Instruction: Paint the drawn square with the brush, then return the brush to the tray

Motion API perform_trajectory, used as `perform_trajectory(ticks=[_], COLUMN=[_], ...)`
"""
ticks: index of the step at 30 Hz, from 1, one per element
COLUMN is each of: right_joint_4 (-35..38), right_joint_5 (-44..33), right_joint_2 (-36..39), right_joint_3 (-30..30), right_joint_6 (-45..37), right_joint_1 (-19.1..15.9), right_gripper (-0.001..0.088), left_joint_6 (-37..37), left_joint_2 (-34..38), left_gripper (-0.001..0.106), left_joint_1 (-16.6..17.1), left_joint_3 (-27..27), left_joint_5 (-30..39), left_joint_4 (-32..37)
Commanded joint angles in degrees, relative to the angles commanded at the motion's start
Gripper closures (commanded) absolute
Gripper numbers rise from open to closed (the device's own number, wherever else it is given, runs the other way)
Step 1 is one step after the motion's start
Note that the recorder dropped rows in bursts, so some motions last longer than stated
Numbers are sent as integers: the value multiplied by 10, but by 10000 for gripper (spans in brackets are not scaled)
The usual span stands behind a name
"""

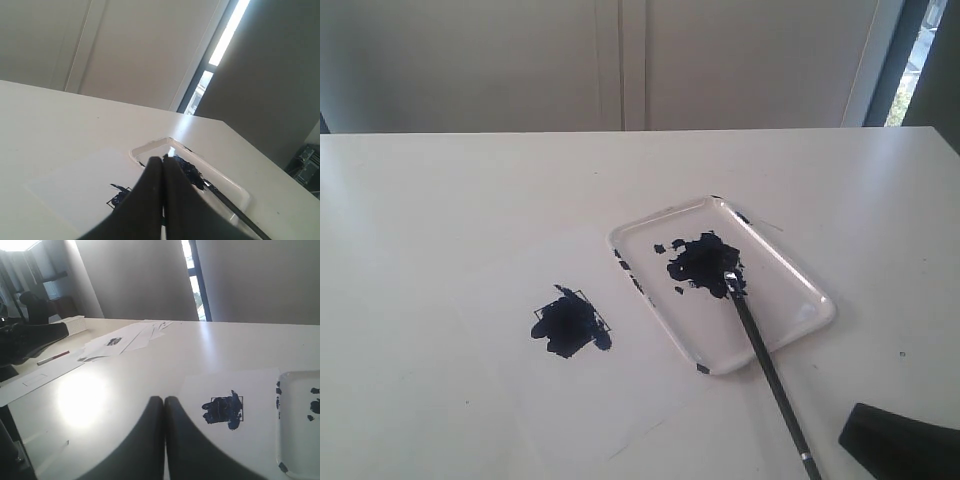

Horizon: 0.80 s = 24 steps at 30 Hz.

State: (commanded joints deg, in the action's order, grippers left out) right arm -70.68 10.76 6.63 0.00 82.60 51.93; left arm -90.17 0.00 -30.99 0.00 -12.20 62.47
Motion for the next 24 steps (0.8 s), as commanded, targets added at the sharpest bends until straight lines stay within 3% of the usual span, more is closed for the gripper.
perform_trajectory(ticks=[24], right_joint_4=[3], right_joint_5=[-1], right_joint_2=[0], right_joint_3=[0], right_joint_6=[0], right_joint_1=[0], right_gripper=[868], left_joint_6=[-26], left_joint_2=[0], left_gripper=[1053], left_joint_1=[0], left_joint_3=[0], left_joint_5=[-28], left_joint_4=[-3])
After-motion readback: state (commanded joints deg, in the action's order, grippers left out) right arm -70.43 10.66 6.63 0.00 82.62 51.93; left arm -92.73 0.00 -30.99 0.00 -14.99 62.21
